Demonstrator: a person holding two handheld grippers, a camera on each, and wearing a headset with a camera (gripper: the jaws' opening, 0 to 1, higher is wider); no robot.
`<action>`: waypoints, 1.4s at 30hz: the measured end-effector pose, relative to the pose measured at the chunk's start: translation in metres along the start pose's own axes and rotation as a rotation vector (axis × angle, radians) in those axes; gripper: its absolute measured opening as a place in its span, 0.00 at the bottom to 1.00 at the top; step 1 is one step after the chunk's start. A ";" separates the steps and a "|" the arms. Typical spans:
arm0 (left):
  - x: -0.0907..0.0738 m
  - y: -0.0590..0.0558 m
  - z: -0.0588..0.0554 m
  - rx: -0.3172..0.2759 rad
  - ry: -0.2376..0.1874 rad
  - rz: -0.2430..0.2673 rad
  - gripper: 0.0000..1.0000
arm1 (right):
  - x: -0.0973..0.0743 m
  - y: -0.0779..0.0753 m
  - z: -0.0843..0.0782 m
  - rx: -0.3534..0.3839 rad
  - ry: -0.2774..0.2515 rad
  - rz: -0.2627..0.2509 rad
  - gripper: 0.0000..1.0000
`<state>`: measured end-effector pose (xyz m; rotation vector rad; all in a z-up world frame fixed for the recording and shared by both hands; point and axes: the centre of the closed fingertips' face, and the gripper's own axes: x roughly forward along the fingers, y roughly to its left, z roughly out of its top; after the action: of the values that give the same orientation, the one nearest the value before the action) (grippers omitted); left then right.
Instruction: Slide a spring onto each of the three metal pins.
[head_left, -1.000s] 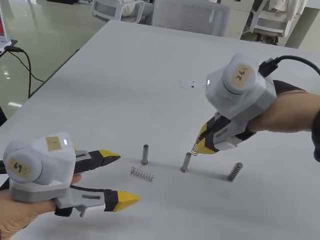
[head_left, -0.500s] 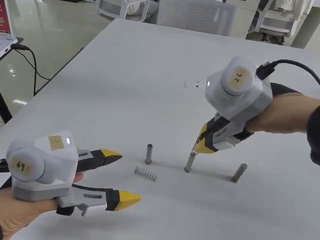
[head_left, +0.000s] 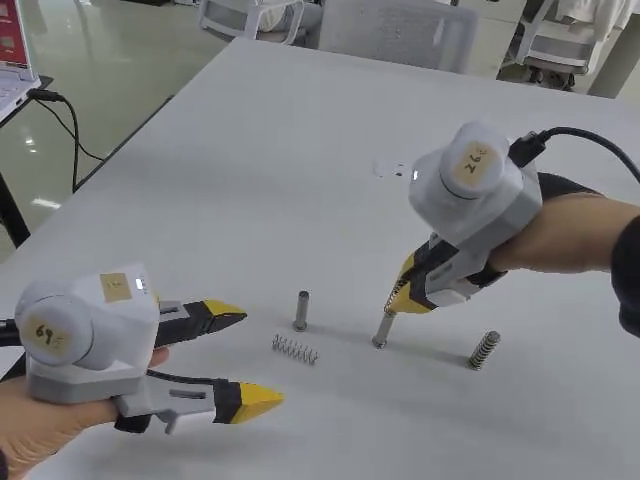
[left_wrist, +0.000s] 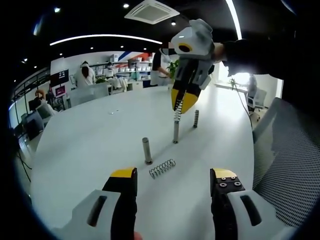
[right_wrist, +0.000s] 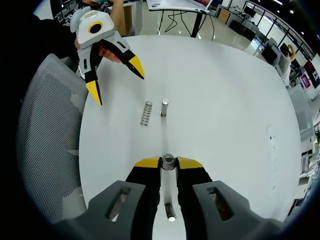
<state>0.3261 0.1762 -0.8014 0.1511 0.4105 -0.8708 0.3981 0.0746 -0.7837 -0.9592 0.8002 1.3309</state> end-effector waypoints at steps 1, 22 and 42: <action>0.000 0.000 0.000 0.000 0.000 0.000 0.57 | 0.000 0.000 0.000 0.000 0.001 0.000 0.13; 0.000 0.001 0.000 -0.001 0.004 0.001 0.57 | 0.021 0.002 -0.011 0.017 0.027 0.029 0.13; -0.001 0.001 0.000 -0.005 0.004 0.008 0.56 | 0.041 0.004 -0.024 0.012 0.065 0.043 0.13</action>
<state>0.3268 0.1776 -0.8017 0.1499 0.4153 -0.8617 0.3989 0.0699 -0.8310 -0.9849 0.8812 1.3359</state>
